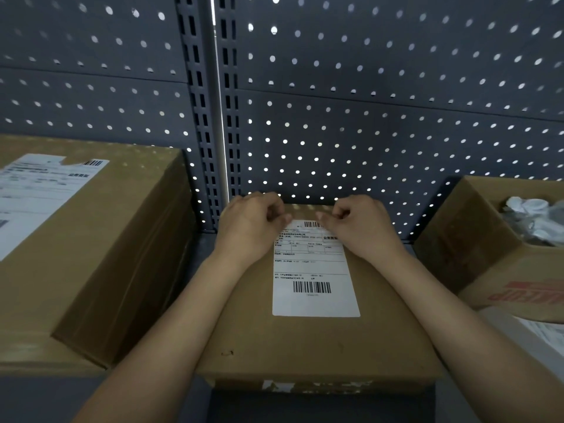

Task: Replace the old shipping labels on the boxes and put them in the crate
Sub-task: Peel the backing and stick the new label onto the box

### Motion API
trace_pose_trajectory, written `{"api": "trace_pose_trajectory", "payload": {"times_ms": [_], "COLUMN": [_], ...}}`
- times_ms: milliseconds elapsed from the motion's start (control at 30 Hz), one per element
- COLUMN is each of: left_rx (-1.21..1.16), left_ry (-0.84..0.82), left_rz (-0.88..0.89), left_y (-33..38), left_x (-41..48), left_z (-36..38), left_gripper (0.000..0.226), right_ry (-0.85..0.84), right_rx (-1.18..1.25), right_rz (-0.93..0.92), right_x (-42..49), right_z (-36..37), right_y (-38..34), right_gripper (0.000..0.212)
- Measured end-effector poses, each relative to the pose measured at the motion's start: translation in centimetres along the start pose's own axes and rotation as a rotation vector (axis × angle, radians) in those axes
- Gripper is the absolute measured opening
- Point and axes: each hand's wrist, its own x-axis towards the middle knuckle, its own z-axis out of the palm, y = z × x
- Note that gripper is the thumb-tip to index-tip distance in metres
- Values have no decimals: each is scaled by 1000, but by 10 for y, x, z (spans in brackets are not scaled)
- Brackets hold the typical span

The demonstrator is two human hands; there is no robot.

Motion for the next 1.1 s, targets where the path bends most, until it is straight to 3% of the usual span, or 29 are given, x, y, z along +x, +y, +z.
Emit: {"api": "trace_pose_trajectory", "payload": {"times_ms": [167,367,533,700,933,1100], "left_rx": [0,-23,40,180,278,306], "left_ry": [2,3,-47,-229,-389,-506], "left_rz": [-2,-41,42,57,82,77], "left_y": [0,0,6,16,20,16], "left_x": [-2,-1,-5,-38,-55,-66], "left_z": [-2,-2,-12,-29,-37,-44], "left_gripper": [10,12,14,50,72,97], "right_ry": [33,-71,-214,-296,-415,-569], "right_rx": [-134,-210,-212,-255,-197,-190], "right_rz": [-40,-47,-81,-125,-154,-110], "right_x": [-6,-3,-12,-44,-61,-73], "right_z": [-1,-4,-19,-35,-42,-57], "right_y": [7,6,1,-2,3,2], "right_gripper": [43,39,36,50,80,86]}}
